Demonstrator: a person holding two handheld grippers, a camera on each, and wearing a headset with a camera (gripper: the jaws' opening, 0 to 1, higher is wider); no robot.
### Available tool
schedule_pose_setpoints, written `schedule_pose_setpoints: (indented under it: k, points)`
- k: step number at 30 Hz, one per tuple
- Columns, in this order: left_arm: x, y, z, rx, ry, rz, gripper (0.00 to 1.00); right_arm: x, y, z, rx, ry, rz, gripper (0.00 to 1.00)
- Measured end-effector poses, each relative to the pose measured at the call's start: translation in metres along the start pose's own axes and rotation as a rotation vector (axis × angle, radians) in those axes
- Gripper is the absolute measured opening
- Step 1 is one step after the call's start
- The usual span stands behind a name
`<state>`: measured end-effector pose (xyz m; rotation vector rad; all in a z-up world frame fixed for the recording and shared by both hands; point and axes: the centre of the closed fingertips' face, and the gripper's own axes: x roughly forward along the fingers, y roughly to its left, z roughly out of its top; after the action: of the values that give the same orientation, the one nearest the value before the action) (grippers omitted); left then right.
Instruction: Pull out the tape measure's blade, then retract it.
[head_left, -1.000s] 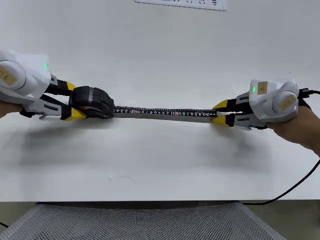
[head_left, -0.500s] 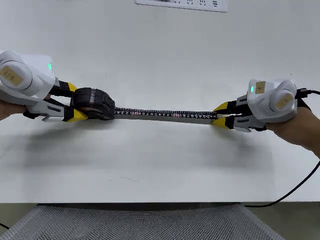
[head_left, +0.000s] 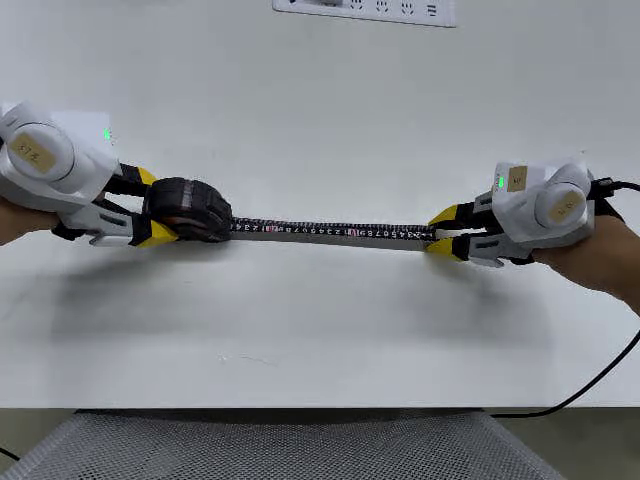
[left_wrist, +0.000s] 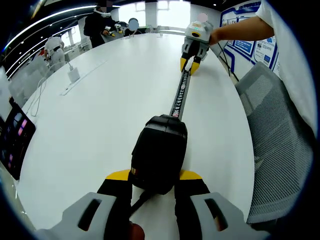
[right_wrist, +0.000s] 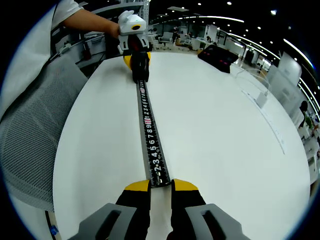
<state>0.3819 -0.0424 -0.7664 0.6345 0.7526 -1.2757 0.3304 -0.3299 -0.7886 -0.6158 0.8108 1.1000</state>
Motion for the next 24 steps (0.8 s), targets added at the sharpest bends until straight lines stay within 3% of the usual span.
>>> schedule_pose_setpoints:
  k: [3,5,17,22,24]
  points:
    - [0.000,0.000,0.000,-0.009,-0.003,-0.004,0.30,0.000,0.002,0.003,0.033,-0.012,0.003,0.19]
    - [0.000,-0.001,0.000,-0.015,0.002,-0.004,0.37,0.000,0.001,0.004,0.035,-0.010,-0.001,0.20]
    - [-0.003,0.000,0.003,-0.031,-0.019,0.002,0.39,-0.002,0.000,0.012,0.068,-0.040,-0.017,0.23]
    - [-0.010,-0.002,0.008,-0.098,-0.066,0.010,0.47,-0.004,0.000,0.013,0.130,-0.061,-0.044,0.28]
    - [-0.013,0.001,0.007,-0.110,-0.077,0.040,0.50,-0.005,0.001,0.014,0.154,-0.072,-0.052,0.32]
